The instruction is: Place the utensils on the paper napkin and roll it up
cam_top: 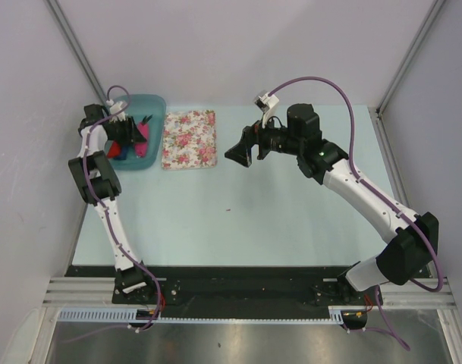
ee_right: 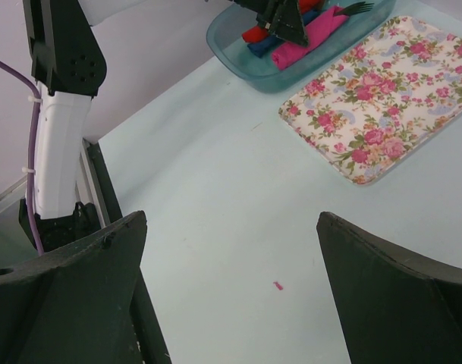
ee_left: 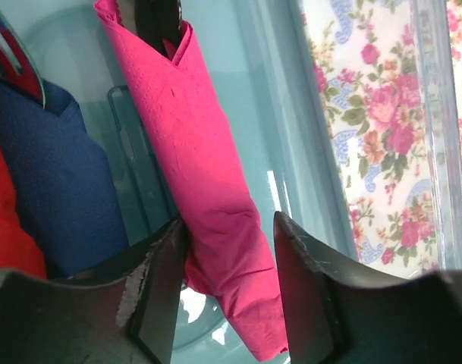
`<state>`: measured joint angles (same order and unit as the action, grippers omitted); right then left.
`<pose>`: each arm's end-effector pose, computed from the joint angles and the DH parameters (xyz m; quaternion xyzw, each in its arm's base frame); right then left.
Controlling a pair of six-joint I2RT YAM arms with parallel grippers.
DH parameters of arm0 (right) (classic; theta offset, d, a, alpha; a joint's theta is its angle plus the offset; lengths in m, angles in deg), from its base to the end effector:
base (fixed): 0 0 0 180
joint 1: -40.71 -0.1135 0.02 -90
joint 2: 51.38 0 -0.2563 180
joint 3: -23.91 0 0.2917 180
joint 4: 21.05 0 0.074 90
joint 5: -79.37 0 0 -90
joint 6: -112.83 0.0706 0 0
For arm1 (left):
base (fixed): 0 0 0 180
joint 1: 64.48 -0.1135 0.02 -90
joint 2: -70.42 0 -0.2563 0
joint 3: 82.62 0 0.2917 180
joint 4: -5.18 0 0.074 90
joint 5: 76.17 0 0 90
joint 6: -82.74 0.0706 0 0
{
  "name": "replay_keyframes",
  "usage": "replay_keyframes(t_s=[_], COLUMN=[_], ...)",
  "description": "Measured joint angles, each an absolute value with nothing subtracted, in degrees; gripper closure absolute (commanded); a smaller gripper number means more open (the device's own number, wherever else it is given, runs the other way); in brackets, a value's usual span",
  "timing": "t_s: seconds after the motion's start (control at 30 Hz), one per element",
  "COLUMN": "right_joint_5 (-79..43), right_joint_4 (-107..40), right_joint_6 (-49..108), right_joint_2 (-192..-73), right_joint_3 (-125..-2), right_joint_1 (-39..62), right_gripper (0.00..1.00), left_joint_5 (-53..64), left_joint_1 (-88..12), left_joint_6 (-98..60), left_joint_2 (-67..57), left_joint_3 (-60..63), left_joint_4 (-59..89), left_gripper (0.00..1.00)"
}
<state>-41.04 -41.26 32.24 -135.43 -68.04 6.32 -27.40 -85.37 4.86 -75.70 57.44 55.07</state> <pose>0.3216 0.2634 0.3798 -0.3232 0.6982 0.4153 0.4854 0.5716 0.1683 0.1203 0.0344 0.9002 -0.2449 0.3584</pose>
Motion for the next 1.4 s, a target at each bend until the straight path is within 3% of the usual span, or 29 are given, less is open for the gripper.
replay_keyframes(t_s=[0.23, 0.53, 0.63, 0.67, 1.03, 1.2, 1.4], right_joint_5=[-41.06, -41.59, -41.74, -41.76, -42.61, -43.12, -43.05], right_joint_4=[-41.28, -41.30, -41.28, -41.26, -42.24, -42.85, -44.19], right_joint_6=[32.22, 32.04, 31.87, 31.80, 32.20, 31.91, 31.45], right_joint_2=[-134.91, -132.00, -130.84, -130.49, -127.52, -126.80, -125.79], right_joint_3=[-67.54, -66.07, -65.48, -65.22, -61.20, -57.88, -51.65], right_joint_1=[6.45, 7.06, 7.41, 7.63, 17.42, 23.02, 29.46], right_gripper=[0.00, 0.00, 0.00, 0.00, 0.00, 0.00, 0.00], left_joint_5=[-23.42, -19.29, -19.27, -19.27, -18.55, -12.60, -4.52], left_joint_1=[-85.28, -86.04, -86.11, -86.11, -82.94, -72.40, -57.45], left_joint_6=[5.91, 6.76, 6.63, 6.30, 1.16, -1.68, -5.46], left_joint_2=[-71.70, -65.01, -61.84, -60.64, -43.11, -32.49, -19.02], left_joint_3=[53.61, 49.68, 48.45, 48.02, 45.79, 40.65, 25.24], left_joint_4=[54.35, 52.47, 52.03, 51.96, 55.55, 56.82, 54.78], left_gripper=[0.26, 0.21, 0.12, 0.01, 0.00, 0.00, 0.00])
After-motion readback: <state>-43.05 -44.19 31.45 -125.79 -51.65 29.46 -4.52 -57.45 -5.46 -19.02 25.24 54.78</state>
